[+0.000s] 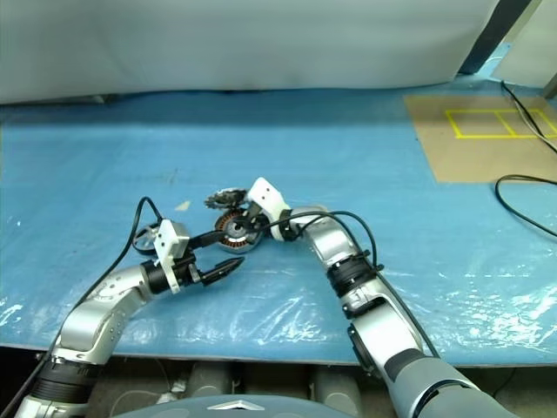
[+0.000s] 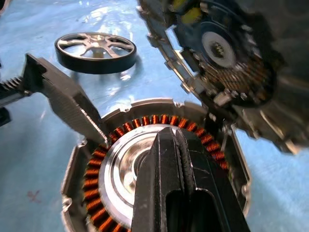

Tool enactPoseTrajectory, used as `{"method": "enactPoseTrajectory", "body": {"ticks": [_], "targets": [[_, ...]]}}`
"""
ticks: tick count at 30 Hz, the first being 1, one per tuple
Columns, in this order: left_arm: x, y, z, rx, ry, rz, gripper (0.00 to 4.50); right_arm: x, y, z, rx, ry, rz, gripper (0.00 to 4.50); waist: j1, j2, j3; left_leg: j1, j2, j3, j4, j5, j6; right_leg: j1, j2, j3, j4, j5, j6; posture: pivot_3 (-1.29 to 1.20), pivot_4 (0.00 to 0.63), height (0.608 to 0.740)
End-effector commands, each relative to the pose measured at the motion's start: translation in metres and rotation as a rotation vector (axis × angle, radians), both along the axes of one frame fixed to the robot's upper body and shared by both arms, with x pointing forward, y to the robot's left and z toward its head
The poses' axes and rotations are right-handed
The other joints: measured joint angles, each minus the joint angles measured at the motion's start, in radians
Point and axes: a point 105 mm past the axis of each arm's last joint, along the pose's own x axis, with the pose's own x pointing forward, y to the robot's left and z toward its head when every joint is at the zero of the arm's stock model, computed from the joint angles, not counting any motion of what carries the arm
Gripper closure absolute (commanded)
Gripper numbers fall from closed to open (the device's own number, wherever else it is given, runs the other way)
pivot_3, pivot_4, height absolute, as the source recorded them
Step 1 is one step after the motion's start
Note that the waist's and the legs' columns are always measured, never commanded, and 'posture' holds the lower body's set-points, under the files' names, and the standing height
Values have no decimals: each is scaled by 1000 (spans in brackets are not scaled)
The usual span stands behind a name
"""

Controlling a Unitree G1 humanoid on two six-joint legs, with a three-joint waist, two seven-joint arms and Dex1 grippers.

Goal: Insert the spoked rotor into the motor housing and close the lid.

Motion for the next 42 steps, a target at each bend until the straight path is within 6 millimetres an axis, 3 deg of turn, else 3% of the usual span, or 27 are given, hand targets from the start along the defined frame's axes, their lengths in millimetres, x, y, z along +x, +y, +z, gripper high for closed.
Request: {"method": "enactPoseTrajectory", "body": {"ticks": [1,7,13,18,25,27,29,33,37,39,42], "targets": [[-1,0,5,-5,-27,-6,141,-16,2,-3,14,42,76,4488,2,0,0,0,0,0,0,0,0,0,0,0,0,0,0,0,150,740],[1,0,6,-6,-29,-10,141,-6,5,36,210,67,43,4488,2,0,0,-1,0,0,0,0,0,0,0,0,0,0,0,0,150,740],[2,-1,6,-8,-31,-13,141,-1,8,45,237,39,15,4488,1,0,0,-1,0,0,0,0,0,-1,0,0,0,0,0,0,150,740],[2,-2,7,-9,-30,-13,141,-7,9,27,168,45,33,4488,1,0,0,-1,0,0,-1,0,0,-1,0,0,-1,0,0,0,150,740],[1,-1,8,-11,-29,-7,141,-12,2,-17,-43,17,51,4488,0,0,0,0,0,0,-1,0,0,-1,0,0,0,0,0,0,150,740],[1,-1,8,-10,-29,-4,141,-11,2,-18,-46,17,46,4488,-1,0,0,1,0,0,-1,0,0,0,0,0,0,0,0,0,150,740],[1,-1,8,-9,-29,-4,141,-8,2,-11,-5,24,30,4488,-1,0,0,1,0,0,-1,0,0,0,0,0,0,0,0,0,150,740],[1,-1,9,-11,-27,-3,141,0,6,29,202,70,6,4488,0,0,0,1,0,0,0,0,0,0,0,0,0,0,0,0,150,740],[1,-1,9,-11,-26,-6,141,0,8,55,327,107,15,4488,1,0,0,0,0,1,0,0,0,0,0,0,-1,0,0,0,150,740],[1,-2,10,-12,-27,-5,141,-5,10,58,321,94,43,4488,1,0,0,0,0,1,-1,0,0,0,0,0,-1,0,0,0,150,740],[2,-2,11,-11,-29,-6,141,-15,15,42,229,77,89,4488,1,0,0,0,0,1,-1,0,0,-1,0,0,-1,0,0,0,150,740]]}}
